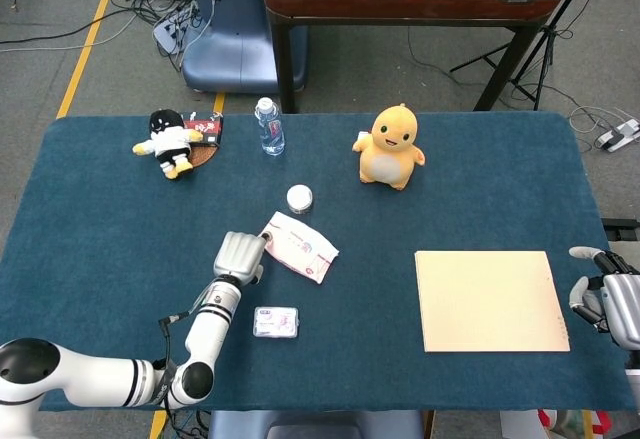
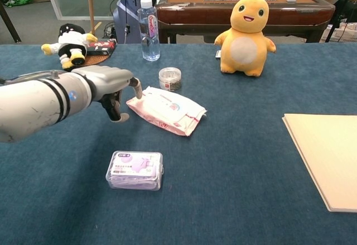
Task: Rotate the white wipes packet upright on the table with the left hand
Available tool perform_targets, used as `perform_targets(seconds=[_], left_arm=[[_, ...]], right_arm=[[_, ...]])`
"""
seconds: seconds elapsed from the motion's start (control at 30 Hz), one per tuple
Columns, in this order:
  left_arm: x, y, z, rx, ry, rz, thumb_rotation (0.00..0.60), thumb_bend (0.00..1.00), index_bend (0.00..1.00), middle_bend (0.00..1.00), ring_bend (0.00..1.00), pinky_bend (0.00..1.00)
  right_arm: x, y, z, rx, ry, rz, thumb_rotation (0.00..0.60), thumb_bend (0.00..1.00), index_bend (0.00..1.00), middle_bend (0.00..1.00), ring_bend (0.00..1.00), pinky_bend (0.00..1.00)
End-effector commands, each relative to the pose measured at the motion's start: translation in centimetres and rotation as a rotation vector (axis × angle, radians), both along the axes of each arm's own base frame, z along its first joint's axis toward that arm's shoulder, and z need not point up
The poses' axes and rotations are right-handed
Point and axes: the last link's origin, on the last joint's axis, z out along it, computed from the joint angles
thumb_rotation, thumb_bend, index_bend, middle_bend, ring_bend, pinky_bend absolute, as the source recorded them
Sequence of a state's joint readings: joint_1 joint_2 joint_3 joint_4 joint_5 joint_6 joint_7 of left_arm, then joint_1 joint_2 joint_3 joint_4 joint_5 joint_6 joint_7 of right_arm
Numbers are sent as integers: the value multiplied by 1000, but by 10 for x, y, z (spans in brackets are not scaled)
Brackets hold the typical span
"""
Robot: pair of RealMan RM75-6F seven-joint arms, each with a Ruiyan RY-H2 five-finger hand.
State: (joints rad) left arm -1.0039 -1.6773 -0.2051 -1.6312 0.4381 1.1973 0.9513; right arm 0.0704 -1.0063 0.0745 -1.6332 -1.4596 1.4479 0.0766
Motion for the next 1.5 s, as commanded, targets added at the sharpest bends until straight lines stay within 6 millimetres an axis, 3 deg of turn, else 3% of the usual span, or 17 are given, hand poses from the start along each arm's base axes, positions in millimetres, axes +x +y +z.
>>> perform_targets(seconds=[0.03,0.3,0.6,1.1,1.5], left_arm=[[-5,0,7,24,-11,-8,600,401,225,1000,1000,1000],[-10,2,21,49,-107,-28,600,396,221,1000,1000,1000],[7,-9,22,-27,-171,-56,600,396,228,1000,1000,1000],[32,-4,-5,-113,-123,-200,600,396,153,1000,1000,1000],[51,-2,-20,-172,-107,-275,600,395,195,1000,1000,1000]], right_arm=[[0,0,0,1,0,0,600,205,294,300,242,496],[0,-1,-3,8,6,-3,600,206,294,301,242,495],[0,-2,-4,9,7,-6,600,205,294,302,242,495],[-2,-1,2,-3,-8,-8,600,206,294,302,243,496],[-4,-3,3,-5,-15,-17,600,205,294,302,242,495]])
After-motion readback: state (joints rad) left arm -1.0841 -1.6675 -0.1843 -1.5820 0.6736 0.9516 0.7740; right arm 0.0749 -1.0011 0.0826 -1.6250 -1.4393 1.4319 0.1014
